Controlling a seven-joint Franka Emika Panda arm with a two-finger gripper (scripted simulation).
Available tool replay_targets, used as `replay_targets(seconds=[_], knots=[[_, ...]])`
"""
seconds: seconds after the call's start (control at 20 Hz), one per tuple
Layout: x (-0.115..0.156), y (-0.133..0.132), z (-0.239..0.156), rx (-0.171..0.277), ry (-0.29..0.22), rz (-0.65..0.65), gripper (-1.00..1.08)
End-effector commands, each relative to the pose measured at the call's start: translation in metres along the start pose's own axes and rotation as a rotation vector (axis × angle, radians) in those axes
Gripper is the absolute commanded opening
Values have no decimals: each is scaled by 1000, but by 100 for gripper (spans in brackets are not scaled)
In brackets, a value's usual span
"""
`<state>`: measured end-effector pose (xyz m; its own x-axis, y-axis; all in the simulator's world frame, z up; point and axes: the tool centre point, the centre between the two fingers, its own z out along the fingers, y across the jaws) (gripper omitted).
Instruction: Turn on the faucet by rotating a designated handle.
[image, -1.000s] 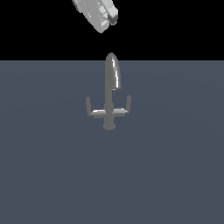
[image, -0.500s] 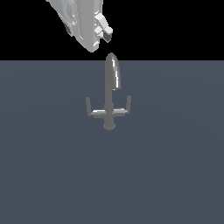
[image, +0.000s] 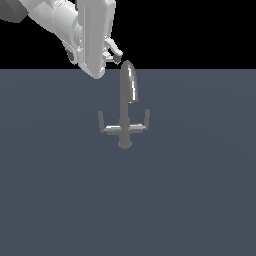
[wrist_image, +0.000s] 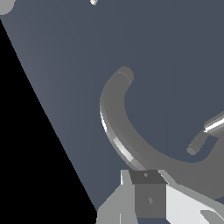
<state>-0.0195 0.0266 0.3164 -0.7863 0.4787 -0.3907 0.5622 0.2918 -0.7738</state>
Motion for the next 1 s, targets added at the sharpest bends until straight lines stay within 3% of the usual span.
replay_targets(seconds=[0.0,0.95], knots=[[0,12,-1,23,-30,-77,-100],[17,104,-8,247,-217,-642,-100]])
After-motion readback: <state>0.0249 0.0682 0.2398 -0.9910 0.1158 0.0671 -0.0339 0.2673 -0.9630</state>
